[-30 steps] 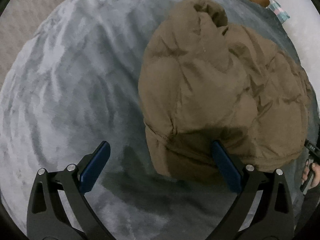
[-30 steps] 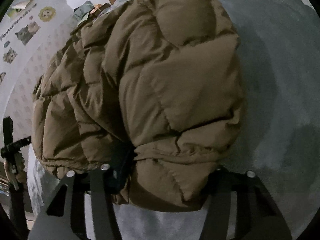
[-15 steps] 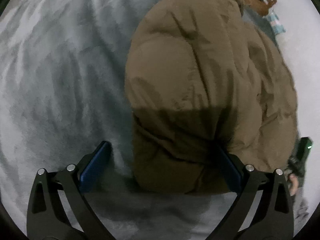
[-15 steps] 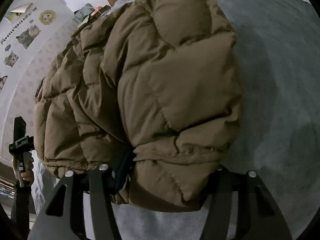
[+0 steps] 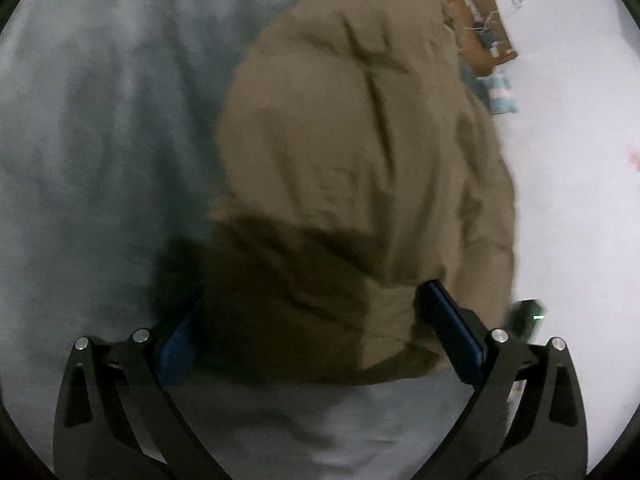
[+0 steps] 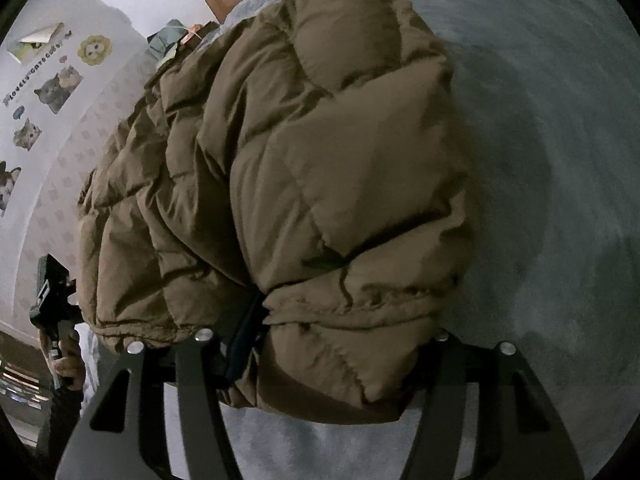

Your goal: Fold large clothes

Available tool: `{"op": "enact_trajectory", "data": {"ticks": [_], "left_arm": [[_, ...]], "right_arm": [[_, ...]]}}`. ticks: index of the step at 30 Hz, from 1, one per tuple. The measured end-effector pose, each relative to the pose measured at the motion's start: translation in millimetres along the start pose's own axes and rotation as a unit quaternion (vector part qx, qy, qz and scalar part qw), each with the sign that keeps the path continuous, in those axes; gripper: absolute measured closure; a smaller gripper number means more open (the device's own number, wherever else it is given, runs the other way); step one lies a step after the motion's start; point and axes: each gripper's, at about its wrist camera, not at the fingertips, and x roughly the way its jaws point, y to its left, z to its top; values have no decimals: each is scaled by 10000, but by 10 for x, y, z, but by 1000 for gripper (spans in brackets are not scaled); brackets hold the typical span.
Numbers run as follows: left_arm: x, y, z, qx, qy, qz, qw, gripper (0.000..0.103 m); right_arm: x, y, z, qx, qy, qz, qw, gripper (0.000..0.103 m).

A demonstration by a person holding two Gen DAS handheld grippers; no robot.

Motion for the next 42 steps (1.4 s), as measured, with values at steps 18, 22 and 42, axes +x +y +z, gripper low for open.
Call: {"op": "enact_trajectory", "data": {"ticks": [18, 22, 42], "left_arm": [[-16, -384, 184, 1063, 134, 1692, 9797, 31], [91, -634, 144, 1100, 133, 1787, 9776, 31], [83, -1491, 129, 1865, 92, 2794, 9418, 59]], "right_arm": [[4, -409, -51, 639, 122, 578, 9962, 21], [82, -331, -35, 499, 23, 441, 9978, 19], [-267, 338, 140, -1337, -290, -1007, 9855, 73]]}}
